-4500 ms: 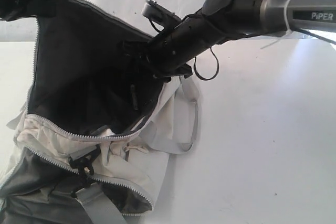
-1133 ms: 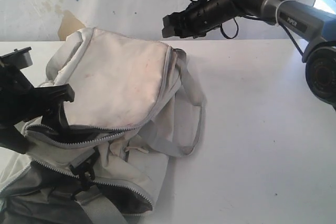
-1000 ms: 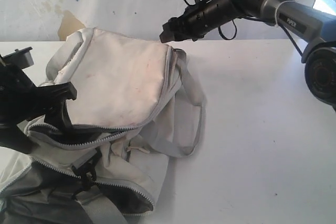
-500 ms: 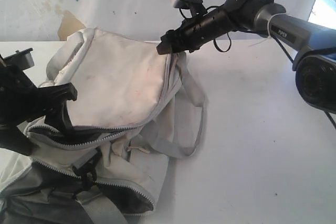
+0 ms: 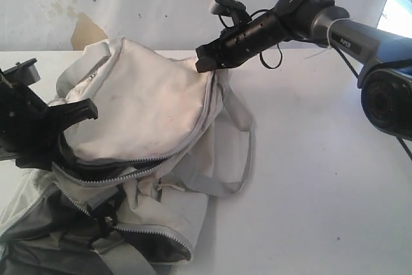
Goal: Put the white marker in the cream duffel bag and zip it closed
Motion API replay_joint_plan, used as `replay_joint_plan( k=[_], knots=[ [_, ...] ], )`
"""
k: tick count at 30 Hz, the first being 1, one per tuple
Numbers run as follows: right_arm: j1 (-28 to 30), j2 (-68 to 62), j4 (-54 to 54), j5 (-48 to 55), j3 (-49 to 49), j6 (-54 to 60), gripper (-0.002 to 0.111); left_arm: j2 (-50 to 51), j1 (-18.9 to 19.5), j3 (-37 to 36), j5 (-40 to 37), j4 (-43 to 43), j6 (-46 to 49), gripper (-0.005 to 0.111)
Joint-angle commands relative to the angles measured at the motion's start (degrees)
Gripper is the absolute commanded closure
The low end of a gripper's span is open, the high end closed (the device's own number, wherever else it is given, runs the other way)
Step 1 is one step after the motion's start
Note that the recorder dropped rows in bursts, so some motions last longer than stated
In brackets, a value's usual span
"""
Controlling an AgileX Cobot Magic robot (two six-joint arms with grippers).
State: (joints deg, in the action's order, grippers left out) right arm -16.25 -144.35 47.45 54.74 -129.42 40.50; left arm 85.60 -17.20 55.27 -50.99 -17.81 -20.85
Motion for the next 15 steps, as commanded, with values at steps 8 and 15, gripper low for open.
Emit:
replay_joint_plan(
  k=[8, 15],
  knots=[
    [0.5, 6.1, -19.3, 7.6, -0.1, -19.2, 0.108, -0.2, 8.2, 4.5, 3.5, 1.8, 3.8, 0.107],
    [0.5, 9.8, -28.3, 13.1, 1.7, -27.2, 0.108, 3.5, 11.4, 10.4, 9.8, -3.7, 11.8, 0.107]
  ],
)
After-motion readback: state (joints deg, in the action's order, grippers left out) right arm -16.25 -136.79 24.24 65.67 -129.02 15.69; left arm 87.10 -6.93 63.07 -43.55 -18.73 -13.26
